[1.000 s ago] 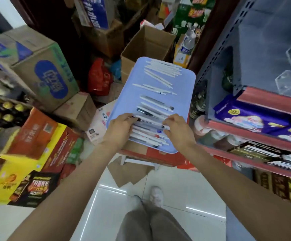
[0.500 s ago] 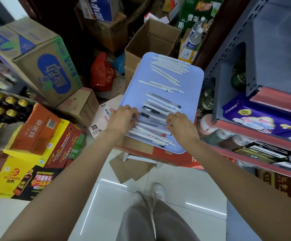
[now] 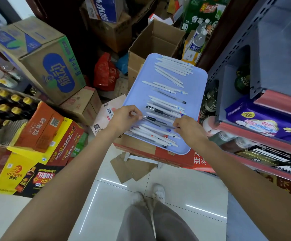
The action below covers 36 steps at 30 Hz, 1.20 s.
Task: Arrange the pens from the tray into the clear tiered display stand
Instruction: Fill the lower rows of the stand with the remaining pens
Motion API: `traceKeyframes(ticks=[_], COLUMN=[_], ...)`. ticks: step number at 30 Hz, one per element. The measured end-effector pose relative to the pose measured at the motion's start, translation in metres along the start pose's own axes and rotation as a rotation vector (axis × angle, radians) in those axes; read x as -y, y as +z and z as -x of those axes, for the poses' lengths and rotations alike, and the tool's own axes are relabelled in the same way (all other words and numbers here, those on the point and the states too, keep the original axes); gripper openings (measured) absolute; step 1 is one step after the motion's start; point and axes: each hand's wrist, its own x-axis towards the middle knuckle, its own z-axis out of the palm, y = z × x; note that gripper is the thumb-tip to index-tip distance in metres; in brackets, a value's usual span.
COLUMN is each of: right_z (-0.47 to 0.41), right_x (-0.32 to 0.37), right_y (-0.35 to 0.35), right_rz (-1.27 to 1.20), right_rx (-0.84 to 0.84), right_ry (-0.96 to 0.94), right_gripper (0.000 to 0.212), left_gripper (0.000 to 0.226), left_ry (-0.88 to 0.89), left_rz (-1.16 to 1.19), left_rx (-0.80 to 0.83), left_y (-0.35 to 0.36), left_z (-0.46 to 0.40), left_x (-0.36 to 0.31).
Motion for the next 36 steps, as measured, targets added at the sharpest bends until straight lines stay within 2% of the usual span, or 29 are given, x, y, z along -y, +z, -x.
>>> traceKeyframes(ticks=[3,5,7,11,14,19,23,30,36], right_z=[0.002,0.005,0.01,0.022,0.032,0.055,0.073,0.106,0.131], right_x=[-0.001,0.0,0.0,0.006,0.008,0.001,-0.017,-0.058,-0.113], right_y=[0.002,0.001,-0.003,-0.011,-0.025,-0.063,-0.093,-0.131,-0.168], right_rz=[-0.057,-0.174,-0.305,-0.621,-0.775,-0.823,-1.037,-1.307,-1.428], right_rx=[-0.022,-0.066,-0.118,-0.186,-0.231,-0.347,-0.357,-0.364,-0.385], right_ry=[0.02,0.05,0.066,0.09,0.108,0.06,0.055,0.011,-0.064], right_gripper=[0.016,0.02,0.019,0.009,0.008,0.01,0.013,0.015,0.015], left_gripper=[0.004,0.009,0.004,0.014,0.016,0.023,0.022,0.019,0.01], left_ry=[-0.073,-0.162,-0.255,-0.323,-0.254,-0.096,0.03,0.139,0.275], left_rz=[0.236,0.434,0.647,0.842,0.864,0.764,0.697,0.783,0.854], left_rx=[-0.073,-0.139,-0.161,-0.194,-0.152,-0.184,-0.083,-0.21,-0.17], left_y=[0.002,0.005,0.008,0.01,0.007,-0.006,-0.003,0.044,0.109], left_z=[0.006,0.01,0.013,0.016,0.017,0.006,0.001,0.0,0.006], left_x=[-0.005,-0.009,-0.015,-0.029,-0.052,-0.101,-0.147,-0.243,-0.318])
